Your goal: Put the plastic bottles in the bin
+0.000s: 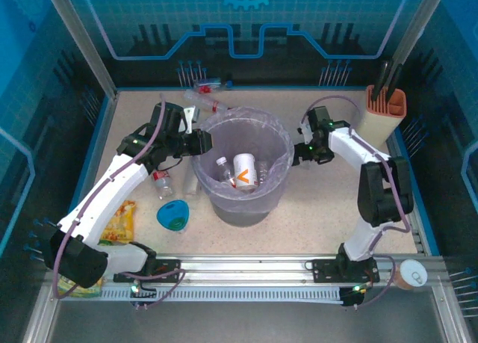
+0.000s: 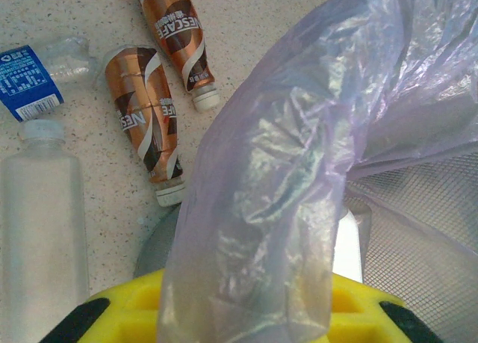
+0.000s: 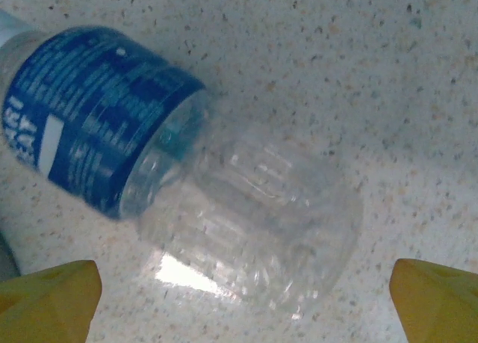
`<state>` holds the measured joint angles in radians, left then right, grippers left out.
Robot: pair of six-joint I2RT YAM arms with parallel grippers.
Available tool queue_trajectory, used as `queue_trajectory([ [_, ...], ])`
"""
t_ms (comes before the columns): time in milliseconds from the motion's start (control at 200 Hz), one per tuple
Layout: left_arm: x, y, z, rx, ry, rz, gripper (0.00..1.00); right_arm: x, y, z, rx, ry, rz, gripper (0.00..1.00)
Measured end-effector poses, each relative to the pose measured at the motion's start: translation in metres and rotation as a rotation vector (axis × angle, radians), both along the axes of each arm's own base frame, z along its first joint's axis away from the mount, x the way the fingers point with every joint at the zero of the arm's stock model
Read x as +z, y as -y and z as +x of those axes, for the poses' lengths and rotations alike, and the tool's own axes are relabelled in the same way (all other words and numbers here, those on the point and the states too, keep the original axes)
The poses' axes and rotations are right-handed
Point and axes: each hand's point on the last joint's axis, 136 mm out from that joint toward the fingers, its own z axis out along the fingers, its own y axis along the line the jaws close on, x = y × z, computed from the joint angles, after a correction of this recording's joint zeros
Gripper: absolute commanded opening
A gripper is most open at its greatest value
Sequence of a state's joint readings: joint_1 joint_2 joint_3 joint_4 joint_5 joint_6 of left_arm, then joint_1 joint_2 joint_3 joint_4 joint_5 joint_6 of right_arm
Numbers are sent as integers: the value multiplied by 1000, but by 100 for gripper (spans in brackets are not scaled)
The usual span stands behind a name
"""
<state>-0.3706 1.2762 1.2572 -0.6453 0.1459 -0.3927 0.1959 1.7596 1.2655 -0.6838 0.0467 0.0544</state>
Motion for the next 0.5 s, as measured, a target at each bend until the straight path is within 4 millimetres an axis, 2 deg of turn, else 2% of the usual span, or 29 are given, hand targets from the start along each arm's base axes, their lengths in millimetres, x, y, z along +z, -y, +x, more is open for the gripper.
queue_trajectory([
  [270, 0, 0, 0, 0, 0, 0, 25, -13, -14, 33, 97, 25, -86, 100],
  [500, 0, 0, 0, 1, 0, 0, 25, -33, -23, 40, 158, -13, -109, 100],
])
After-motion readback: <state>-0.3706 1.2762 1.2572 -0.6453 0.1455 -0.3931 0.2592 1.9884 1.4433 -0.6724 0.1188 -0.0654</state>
